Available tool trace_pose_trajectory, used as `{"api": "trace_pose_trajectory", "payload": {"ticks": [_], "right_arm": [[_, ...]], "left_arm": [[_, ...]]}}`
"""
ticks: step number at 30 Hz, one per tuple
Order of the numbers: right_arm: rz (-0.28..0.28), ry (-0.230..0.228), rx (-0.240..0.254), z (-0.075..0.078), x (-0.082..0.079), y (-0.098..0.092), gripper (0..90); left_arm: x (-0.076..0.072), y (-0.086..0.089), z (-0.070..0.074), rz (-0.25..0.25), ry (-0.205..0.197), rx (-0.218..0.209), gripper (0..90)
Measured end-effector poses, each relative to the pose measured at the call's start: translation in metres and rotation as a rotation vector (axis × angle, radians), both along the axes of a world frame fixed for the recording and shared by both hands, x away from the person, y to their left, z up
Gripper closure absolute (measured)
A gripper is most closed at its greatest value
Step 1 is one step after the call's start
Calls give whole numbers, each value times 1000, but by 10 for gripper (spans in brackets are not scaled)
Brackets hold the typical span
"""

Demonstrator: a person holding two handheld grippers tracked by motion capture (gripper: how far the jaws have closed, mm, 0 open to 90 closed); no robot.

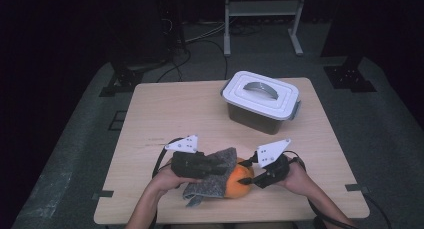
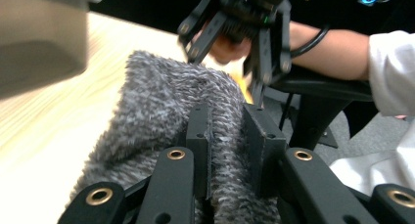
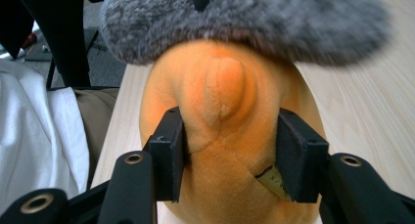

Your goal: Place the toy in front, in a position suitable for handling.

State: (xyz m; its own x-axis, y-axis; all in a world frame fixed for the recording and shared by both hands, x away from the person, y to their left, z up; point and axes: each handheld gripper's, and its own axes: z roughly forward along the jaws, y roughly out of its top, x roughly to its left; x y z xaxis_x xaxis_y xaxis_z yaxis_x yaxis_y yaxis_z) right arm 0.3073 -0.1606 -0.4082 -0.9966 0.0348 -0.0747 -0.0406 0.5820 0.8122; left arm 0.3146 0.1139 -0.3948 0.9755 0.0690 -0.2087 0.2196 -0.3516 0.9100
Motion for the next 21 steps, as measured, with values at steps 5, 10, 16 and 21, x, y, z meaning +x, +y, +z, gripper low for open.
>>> {"api": "trace_pose_trajectory", "payload": {"ticks": [5,10,16,21], "right_arm": [[5,-6,-4,-1,1,-3,508],[2,-1,3,-2,2,-8,510],[-7,16,12,-2,5,-9,508],[-32,-3,11,0,2,0,508]], "left_arm": [[3,2,-3,26,1,17,743],[9,18,-9,72,15,49,743],[13,24,-15,83,38,38,743],[6,13,-3,67,-4,16,743]]}}
